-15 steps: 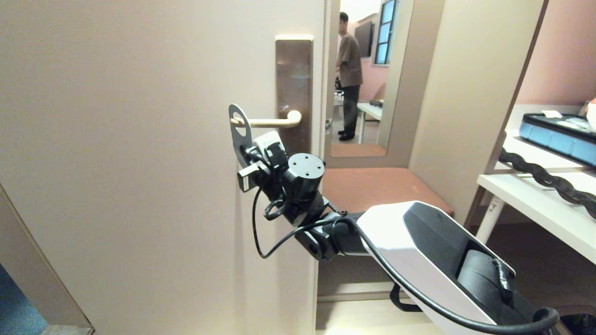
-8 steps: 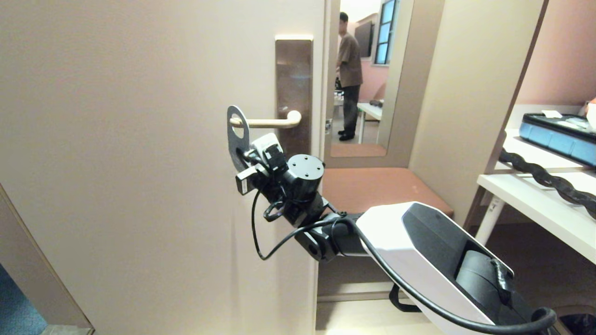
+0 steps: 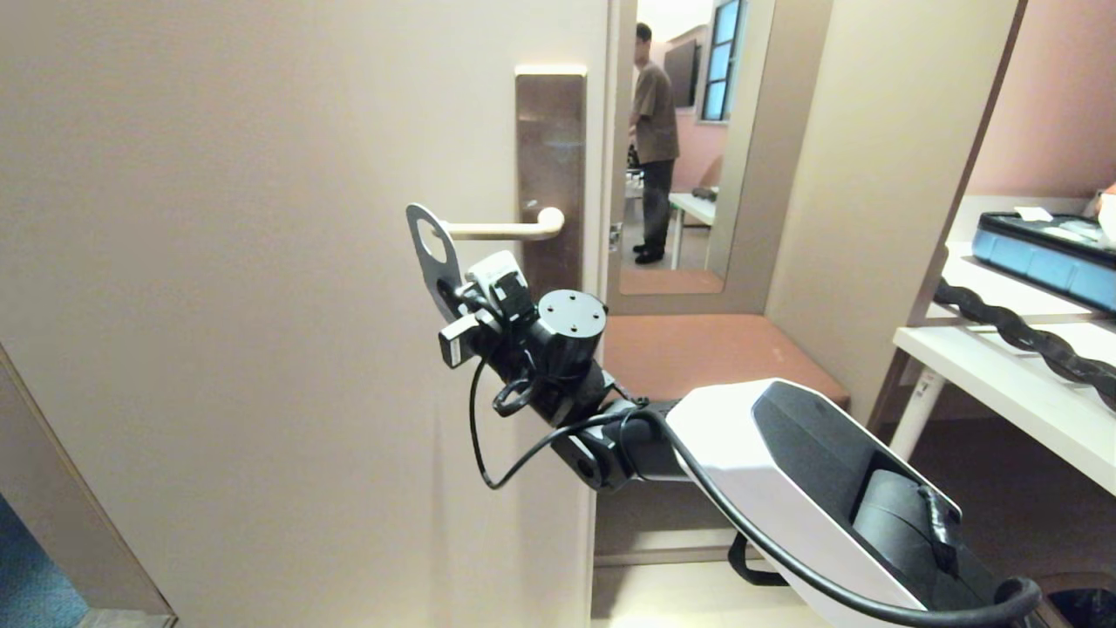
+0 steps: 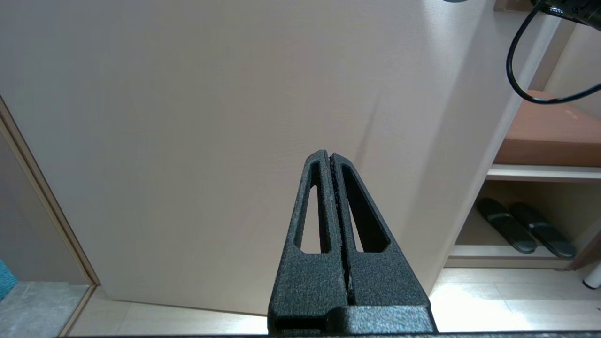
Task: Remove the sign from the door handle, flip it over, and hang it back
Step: Take down the sign, then hand it to the other hand
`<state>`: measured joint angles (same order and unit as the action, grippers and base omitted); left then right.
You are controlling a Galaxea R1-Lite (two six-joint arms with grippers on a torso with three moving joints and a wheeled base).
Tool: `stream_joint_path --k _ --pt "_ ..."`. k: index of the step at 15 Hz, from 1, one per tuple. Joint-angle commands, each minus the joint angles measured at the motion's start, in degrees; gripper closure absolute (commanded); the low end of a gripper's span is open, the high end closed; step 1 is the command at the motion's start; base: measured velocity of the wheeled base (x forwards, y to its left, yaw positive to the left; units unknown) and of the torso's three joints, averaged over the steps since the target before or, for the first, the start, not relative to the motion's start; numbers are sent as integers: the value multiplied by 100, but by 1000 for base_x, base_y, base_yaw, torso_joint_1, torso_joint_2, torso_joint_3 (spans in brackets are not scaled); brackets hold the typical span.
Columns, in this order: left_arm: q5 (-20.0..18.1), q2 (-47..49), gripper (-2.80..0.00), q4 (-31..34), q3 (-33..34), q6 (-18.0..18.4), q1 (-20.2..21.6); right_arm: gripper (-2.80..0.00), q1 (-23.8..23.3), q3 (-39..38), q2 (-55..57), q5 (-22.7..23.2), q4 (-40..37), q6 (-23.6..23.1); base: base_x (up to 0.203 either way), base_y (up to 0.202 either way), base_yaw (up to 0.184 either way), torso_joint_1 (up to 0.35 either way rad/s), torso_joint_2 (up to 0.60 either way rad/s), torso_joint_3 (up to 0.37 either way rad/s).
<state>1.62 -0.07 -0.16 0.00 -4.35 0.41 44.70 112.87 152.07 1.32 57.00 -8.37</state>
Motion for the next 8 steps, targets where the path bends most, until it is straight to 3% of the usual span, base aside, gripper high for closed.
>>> stream_joint_path --k 1,8 --pt "5 7 0 -2 0 -4 2 0 3 -11 7 9 48 -6 0 0 0 0 0 0" --pt "5 7 0 -2 0 -4 2 0 3 -111 -226 172 65 -6 0 0 0 0 0 0"
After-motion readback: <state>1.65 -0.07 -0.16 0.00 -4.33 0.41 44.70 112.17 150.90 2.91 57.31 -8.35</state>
